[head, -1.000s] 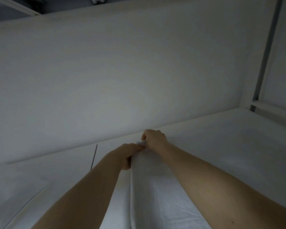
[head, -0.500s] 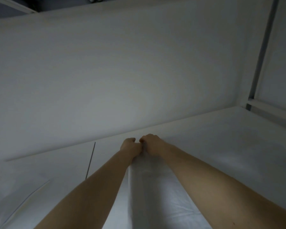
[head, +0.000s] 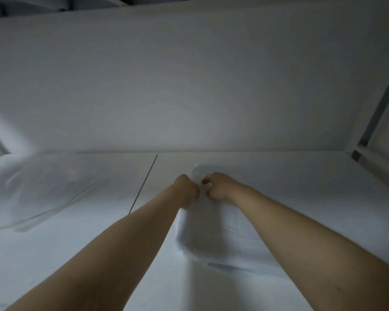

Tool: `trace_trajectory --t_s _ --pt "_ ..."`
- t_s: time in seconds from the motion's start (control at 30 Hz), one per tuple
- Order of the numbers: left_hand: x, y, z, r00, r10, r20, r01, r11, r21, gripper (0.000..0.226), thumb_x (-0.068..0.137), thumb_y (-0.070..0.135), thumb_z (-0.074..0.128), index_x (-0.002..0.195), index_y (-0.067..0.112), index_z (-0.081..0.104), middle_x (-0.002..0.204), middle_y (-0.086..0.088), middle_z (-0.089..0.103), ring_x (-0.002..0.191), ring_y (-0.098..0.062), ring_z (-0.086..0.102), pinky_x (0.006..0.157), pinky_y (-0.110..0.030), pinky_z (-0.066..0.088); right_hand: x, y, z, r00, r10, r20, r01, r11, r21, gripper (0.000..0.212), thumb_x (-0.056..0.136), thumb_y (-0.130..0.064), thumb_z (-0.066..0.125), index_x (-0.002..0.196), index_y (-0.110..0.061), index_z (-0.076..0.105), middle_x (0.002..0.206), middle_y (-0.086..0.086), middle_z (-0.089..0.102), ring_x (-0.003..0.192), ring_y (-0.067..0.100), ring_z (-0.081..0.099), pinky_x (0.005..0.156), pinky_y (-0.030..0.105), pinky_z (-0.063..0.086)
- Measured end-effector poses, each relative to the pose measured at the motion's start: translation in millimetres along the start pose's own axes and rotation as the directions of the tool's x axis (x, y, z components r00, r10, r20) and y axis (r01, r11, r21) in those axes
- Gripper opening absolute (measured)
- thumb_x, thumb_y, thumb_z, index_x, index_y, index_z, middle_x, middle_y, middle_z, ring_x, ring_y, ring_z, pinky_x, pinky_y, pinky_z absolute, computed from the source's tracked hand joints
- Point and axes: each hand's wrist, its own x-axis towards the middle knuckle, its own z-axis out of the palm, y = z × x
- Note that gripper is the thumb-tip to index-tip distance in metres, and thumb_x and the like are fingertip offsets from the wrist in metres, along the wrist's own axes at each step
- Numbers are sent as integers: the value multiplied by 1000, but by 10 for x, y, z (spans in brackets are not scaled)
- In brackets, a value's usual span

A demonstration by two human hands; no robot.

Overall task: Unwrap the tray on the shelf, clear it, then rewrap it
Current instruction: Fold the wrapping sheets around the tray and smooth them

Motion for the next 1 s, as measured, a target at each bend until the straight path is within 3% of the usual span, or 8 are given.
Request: trace_trajectory --t_s 0.27,0.53,0.67,0.73,0.8,0.87,0.93,1.0 --pt "-447 -285 -85 981 -140 135 161 973 -164 65 80 5 71 134 -6 35 131 -27 48 114 -41 56 89 -53 52 -386 -147 277 997 -14 70 11 999 34 46 83 -18 61 128 -12 57 131 11 58 121 28 54 98 30 43" --pt "-566 -444 -292 916 -216 339 269 956 -118 41 91 11 59 127 -5 50 124 -23 60 113 -35 61 88 -44 52 -685 -304 217 975 -40 217 14 993 119 66 71 -31 77 132 -22 53 126 -1 58 115 21 57 98 33 46" --pt "-607 -474 -280 918 -176 356 248 954 -168 39 95 6 52 130 -9 43 131 -26 52 119 -40 55 98 -52 46 -767 -361 314 981 -25 193 -3 989 147 62 69 -26 79 126 -20 55 118 1 62 106 21 61 88 30 48" --pt "-651 -445 -236 936 -125 329 171 979 -113 35 94 5 53 126 -7 45 129 -25 53 117 -39 55 97 -51 47 -812 -361 337 981 -30 191 -1 987 159 58 70 -25 78 124 -21 56 115 1 63 103 20 61 86 28 47" --pt "-660 -394 -186 983 -38 180 0 978 209 34 91 13 57 122 1 48 124 -20 52 116 -34 52 98 -42 46 -883 -306 288 982 -21 187 -9 988 157 51 72 -25 77 121 -20 60 114 1 65 99 17 60 85 26 46" --pt "-696 -312 -188 972 233 29 -209 801 561 48 86 23 59 129 6 45 131 -16 44 124 -32 43 102 -36 40 -984 -212 188 983 23 182 -42 993 106 48 73 -24 76 118 -18 63 117 1 65 99 16 59 91 27 48" --pt "-764 -238 -130 893 413 180 -435 687 582 47 84 22 57 130 11 52 131 -13 48 122 -30 47 99 -32 41 -1121 -118 83 974 80 213 -93 994 50 48 71 -26 77 117 -18 64 118 -1 63 105 16 59 97 31 48" --pt "-889 -231 -34 801 396 449 -597 578 556 40 84 22 57 122 10 60 122 -11 60 111 -27 58 95 -32 49 -1270 -41 26 959 123 256 -130 991 13 51 69 -29 80 116 -19 63 115 -4 60 106 15 57 97 30 47"
